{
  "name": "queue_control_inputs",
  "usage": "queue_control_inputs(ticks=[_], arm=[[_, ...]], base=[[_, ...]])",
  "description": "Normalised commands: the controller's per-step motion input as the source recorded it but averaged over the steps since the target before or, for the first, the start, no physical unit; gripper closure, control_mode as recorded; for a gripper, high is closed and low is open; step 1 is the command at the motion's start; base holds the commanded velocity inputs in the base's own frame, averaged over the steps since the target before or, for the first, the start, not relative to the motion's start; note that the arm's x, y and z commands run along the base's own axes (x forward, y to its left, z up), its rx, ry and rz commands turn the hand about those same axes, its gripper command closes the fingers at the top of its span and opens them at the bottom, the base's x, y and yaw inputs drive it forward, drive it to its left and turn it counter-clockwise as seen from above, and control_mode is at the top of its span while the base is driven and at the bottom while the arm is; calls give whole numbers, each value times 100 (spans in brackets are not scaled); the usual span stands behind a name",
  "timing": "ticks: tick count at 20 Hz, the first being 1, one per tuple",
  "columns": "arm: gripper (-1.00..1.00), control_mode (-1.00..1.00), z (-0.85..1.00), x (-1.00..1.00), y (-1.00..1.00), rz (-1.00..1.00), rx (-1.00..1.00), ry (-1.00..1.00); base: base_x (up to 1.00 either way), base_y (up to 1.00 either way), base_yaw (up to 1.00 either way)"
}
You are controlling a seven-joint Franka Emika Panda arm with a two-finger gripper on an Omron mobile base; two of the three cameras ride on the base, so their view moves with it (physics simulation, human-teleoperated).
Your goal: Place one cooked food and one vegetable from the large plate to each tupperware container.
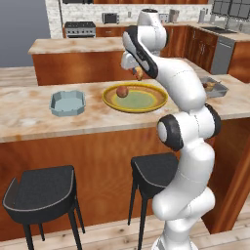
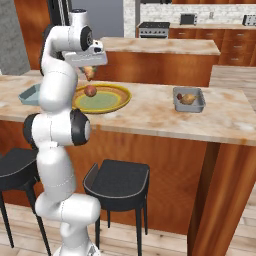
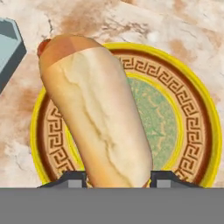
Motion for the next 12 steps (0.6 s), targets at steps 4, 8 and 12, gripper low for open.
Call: queue_control_inputs(ticks=[4, 8, 12], arm=[[100, -100, -16, -39, 90, 0, 0, 3], [100, -100, -38, 0, 96, 0, 10, -7], [100, -100, -7, 26, 86, 3, 15, -2]], base=[[0, 0, 0], [0, 0, 0], [0, 0, 0]])
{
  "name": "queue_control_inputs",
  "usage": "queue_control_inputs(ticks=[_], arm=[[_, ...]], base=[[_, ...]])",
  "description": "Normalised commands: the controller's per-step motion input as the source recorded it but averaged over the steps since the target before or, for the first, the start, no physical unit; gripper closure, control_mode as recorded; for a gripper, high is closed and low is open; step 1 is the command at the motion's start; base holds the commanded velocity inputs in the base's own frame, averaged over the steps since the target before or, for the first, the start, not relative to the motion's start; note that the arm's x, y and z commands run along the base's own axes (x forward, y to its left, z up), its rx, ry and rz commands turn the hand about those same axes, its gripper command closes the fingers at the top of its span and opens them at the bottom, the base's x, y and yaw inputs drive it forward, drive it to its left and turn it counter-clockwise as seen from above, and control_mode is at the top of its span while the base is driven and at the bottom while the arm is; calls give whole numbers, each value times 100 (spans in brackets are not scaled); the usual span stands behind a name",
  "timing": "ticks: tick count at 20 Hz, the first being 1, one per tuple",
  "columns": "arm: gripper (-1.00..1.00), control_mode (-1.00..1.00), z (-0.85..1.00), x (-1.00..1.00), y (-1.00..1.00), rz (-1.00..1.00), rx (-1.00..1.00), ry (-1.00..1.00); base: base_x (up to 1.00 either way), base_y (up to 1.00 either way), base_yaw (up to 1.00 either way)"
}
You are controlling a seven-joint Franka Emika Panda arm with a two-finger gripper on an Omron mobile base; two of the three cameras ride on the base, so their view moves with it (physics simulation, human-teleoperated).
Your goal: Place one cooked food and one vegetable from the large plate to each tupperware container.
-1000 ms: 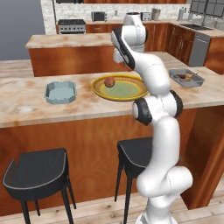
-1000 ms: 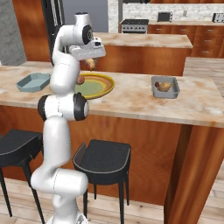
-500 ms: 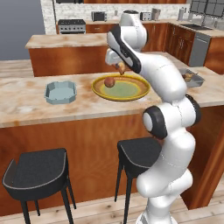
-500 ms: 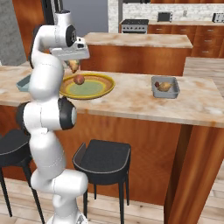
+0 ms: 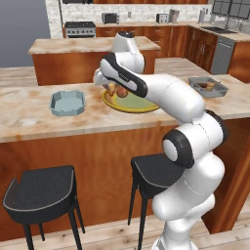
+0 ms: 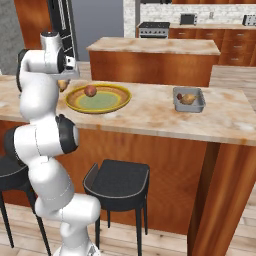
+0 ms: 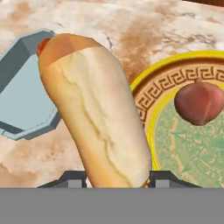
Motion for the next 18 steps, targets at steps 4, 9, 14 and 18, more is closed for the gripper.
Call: queue_control_inputs(ticks=[4, 9, 14, 18], arm=[[100, -100, 7, 55, 72, 8, 10, 0], [100, -100, 2, 11, 67, 3, 0, 0], [100, -100, 1, 0, 50, 1, 0, 3], [100, -100, -29, 31, 50, 4, 0, 6]], base=[[0, 0, 0], [0, 0, 0], [0, 0, 0], [0, 0, 0]])
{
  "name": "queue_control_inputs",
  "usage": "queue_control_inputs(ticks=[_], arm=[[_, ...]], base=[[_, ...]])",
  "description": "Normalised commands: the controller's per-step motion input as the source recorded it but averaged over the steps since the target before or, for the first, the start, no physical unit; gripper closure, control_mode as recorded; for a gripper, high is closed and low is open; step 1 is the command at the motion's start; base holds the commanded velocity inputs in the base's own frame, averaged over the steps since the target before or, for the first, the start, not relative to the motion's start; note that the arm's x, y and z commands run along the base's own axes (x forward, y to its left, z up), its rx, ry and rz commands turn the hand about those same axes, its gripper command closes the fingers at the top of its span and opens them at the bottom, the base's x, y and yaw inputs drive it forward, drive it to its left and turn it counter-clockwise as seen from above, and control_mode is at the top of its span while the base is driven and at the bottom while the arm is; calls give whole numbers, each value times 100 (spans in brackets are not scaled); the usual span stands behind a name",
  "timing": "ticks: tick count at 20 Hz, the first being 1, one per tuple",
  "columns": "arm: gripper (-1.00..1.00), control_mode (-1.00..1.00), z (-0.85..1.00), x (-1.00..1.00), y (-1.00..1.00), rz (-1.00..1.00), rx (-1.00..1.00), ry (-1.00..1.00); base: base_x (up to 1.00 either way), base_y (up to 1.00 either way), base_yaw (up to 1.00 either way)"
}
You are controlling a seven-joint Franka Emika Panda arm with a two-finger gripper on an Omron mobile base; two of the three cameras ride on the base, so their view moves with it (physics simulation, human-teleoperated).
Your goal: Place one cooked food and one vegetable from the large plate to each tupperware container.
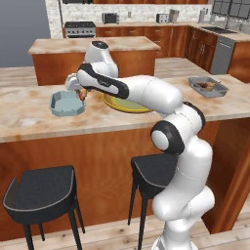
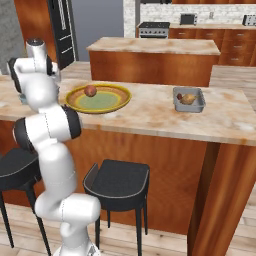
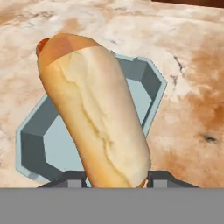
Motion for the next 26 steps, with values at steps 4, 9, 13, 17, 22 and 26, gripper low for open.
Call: queue_control_inputs(ticks=[4, 9, 13, 17, 22, 26], arm=[[100, -100, -38, 53, 43, 5, 0, 8], [100, -100, -25, 34, 35, 4, 0, 4], [100, -100, -16, 0, 17, 2, 0, 0], [-100, -100, -16, 0, -6, 0, 0, 0], [-100, -100, -61, 19, -11, 0, 2, 0], [-100, -100, -22, 7, -11, 2, 12, -12]], base=[[0, 0, 0], [0, 0, 0], [0, 0, 0], [0, 0, 0], [0, 0, 0], [0, 0, 0]])
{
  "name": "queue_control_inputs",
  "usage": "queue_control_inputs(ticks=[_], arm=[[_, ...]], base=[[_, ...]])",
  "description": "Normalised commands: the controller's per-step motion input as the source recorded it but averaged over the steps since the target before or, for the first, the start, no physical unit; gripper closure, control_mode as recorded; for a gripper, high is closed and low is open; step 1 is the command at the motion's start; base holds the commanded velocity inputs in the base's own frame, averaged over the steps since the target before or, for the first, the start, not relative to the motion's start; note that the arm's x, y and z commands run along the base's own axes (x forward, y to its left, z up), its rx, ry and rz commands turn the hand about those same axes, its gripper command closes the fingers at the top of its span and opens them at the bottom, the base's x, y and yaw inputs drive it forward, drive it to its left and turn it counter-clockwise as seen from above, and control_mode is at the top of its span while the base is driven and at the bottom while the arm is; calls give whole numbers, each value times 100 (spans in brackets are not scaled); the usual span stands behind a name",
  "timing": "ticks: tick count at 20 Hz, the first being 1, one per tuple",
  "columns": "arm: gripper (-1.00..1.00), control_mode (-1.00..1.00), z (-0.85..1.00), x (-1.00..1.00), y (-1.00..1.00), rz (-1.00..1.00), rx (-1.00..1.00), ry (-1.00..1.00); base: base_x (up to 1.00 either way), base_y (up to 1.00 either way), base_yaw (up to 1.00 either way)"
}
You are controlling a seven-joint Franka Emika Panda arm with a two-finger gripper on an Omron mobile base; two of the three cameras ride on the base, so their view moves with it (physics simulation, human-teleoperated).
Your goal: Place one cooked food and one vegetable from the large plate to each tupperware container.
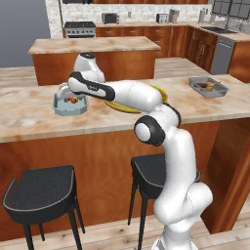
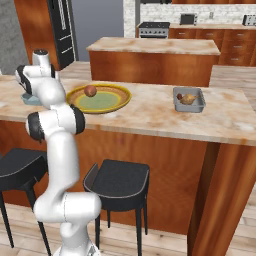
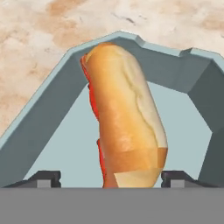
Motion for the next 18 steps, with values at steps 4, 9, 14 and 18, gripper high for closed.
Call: queue_control_inputs(ticks=[4, 9, 14, 18], arm=[[-100, -100, 53, -3, -38, 4, 24, -32], [-100, -100, 47, -35, -27, 1, 12, -32], [-100, -100, 46, -87, -92, -3, -20, -12], [-100, -100, 26, -73, -100, -29, -22, -3]], base=[[0, 0, 0], [0, 0, 0], [0, 0, 0], [0, 0, 0]])
